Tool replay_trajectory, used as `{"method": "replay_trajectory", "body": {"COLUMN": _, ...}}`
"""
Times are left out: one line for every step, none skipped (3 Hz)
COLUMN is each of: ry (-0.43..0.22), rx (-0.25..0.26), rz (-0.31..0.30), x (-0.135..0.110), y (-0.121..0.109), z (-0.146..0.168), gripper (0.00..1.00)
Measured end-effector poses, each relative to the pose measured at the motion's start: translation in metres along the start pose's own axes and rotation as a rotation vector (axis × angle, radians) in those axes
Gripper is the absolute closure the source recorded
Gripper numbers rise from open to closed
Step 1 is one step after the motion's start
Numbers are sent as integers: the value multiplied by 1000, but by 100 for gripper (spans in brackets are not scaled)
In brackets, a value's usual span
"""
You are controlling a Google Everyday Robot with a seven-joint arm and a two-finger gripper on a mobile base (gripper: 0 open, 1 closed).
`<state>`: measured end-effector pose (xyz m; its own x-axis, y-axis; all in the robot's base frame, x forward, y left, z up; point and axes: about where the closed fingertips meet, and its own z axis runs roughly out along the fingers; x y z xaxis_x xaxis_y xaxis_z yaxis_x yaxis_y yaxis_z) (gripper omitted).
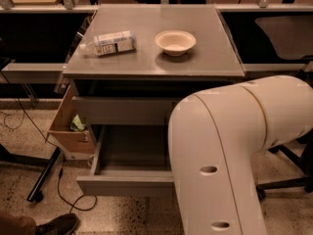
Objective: Open middle drawer
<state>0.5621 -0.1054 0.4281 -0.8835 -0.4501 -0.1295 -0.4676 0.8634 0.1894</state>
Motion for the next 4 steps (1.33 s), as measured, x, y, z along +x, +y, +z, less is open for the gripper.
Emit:
{"method": "replay_trajectory", "body": {"ry": 14, "rx": 10, "rz": -17, "x": 5, "y": -1, "z": 3, "gripper": 81}}
{"method": "replay_trajectory", "body": {"ry": 28, "rx": 24, "rz": -39, "x": 7, "y": -1, "z": 4, "gripper": 58}}
{"method": "replay_trajectory", "body": {"ry": 41, "rx": 36, "rz": -58, "x": 9, "y": 0, "z": 4, "gripper": 35}}
{"method": "replay_trajectory", "body": {"ry": 53, "rx": 47, "rz": -76, "x": 12, "y": -1, "z": 8, "gripper": 4}}
